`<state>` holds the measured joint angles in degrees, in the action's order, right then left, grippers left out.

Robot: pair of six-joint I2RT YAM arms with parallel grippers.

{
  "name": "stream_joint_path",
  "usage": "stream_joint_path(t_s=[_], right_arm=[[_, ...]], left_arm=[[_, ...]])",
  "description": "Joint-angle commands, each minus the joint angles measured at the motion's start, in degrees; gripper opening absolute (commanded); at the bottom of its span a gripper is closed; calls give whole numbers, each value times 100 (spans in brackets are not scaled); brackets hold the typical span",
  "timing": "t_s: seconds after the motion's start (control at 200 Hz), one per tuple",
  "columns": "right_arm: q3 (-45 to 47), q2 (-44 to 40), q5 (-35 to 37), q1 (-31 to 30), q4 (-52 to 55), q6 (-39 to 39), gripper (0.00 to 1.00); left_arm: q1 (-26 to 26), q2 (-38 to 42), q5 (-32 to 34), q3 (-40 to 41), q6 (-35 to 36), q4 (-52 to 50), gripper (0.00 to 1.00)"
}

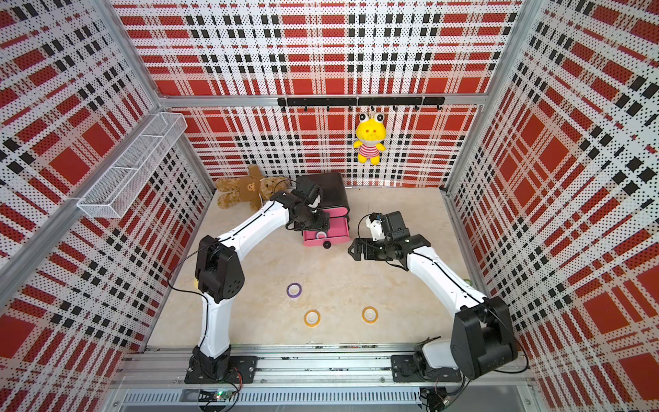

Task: Place the transparent tape into the drawer according to color
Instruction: Place the tape in the drawer, then pick up the tape at the center of the board.

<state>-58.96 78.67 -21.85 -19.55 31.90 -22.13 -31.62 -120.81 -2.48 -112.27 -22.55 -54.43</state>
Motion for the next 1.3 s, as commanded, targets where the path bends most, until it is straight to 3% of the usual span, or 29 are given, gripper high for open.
stream_joint_path(t_s=[0.0,0.19,0.381,0.927,1.298], right_arm=[[25,-90,-3,65,49,36,100],[45,31,-91,61,-30,24,100],[1,69,-135,65,-13,41,100],[86,16,-214,63,-1,47,100],[209,-25,-272,25,-61,47,100]], left_arm=[[-54,43,86,-270,24,73,87],[-187,433,380,-452,101,97,91],[-295,1073,419,-53,9,105,99],[-1108,3574,410,3478,-1059,340,99],[-1409,3976,292,5017,-1586,583,99]])
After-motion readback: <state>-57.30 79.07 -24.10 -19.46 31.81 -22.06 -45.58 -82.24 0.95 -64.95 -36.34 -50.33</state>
